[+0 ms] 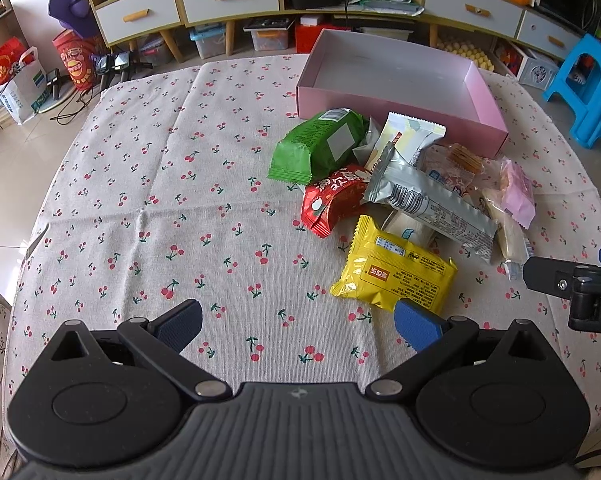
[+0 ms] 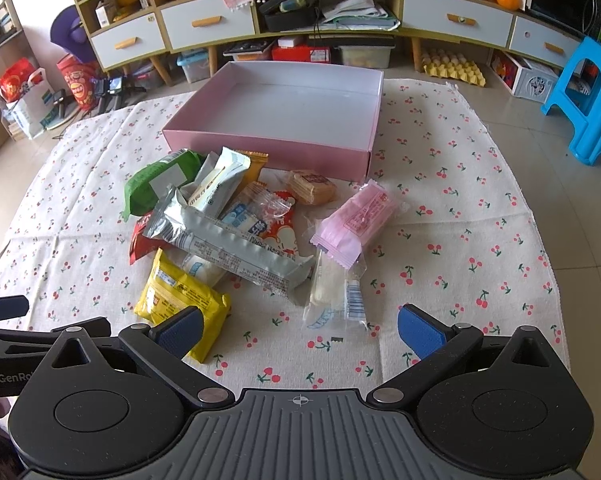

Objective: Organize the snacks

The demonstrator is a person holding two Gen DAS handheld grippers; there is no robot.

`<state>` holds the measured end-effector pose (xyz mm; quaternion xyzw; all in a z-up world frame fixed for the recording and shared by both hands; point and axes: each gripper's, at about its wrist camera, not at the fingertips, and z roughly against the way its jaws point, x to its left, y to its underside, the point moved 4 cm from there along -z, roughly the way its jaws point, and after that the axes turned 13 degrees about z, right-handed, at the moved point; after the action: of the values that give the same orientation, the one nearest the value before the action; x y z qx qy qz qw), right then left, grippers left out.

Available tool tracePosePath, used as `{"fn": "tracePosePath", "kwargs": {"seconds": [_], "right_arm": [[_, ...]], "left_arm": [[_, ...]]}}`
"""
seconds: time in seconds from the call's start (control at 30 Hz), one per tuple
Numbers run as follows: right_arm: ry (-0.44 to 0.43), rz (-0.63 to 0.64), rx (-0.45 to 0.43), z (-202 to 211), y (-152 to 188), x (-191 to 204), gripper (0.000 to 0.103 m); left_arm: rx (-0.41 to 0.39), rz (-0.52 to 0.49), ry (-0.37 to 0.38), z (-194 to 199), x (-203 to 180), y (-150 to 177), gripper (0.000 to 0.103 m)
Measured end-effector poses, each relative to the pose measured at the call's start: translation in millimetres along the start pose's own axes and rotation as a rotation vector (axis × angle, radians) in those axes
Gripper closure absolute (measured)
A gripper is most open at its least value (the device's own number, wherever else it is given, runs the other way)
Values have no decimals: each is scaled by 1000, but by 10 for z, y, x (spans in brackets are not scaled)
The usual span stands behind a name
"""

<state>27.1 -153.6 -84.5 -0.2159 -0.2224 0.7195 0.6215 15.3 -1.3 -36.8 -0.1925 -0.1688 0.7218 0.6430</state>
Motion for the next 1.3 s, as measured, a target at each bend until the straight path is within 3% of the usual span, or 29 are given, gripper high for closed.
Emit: {"fn": "tracePosePath", "kwargs": {"seconds": [1.3], "right_arm": [[-6, 3, 16, -7, 9, 11, 0]], "left_arm": [[15, 4, -10, -53, 31, -6, 0]]}}
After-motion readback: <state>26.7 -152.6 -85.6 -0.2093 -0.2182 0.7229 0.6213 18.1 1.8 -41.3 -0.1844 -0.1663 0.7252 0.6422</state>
